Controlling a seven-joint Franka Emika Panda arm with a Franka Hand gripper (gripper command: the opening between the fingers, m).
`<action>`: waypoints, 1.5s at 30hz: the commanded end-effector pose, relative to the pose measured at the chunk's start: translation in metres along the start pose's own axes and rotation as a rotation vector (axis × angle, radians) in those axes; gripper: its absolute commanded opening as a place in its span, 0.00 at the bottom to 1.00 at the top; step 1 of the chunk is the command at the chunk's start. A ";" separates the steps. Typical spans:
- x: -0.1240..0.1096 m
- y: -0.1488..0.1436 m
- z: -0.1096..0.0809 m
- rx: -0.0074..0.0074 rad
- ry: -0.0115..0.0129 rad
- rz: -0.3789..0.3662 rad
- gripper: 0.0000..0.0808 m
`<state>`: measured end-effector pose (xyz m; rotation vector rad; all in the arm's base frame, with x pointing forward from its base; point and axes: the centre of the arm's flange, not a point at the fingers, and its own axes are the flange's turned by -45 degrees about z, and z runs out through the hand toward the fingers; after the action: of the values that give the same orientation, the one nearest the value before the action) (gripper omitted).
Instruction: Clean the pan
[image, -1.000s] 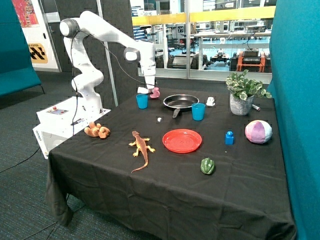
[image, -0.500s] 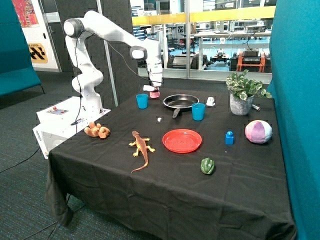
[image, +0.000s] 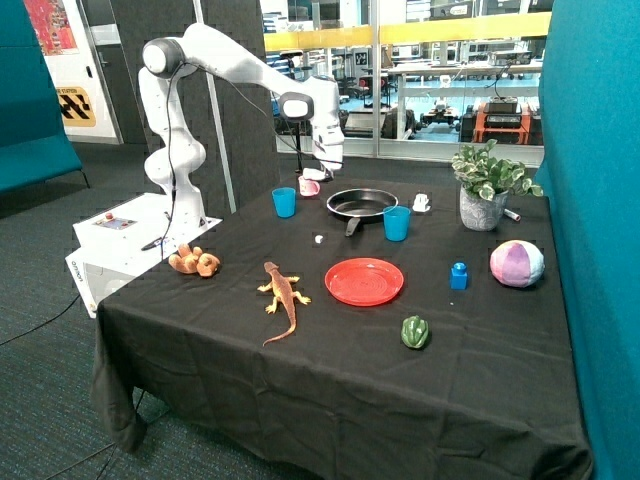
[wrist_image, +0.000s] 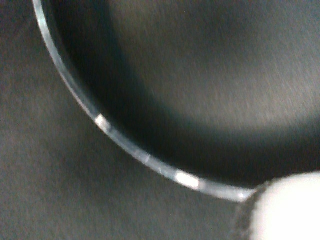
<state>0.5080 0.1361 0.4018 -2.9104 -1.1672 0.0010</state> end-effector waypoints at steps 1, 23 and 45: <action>0.039 -0.006 0.010 -0.0056 -0.0016 -0.007 0.00; 0.068 0.007 0.048 -0.0057 -0.0014 0.052 0.00; 0.108 -0.004 0.087 -0.0057 -0.0014 0.047 0.00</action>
<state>0.5768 0.1984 0.3302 -2.9402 -1.1022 -0.0005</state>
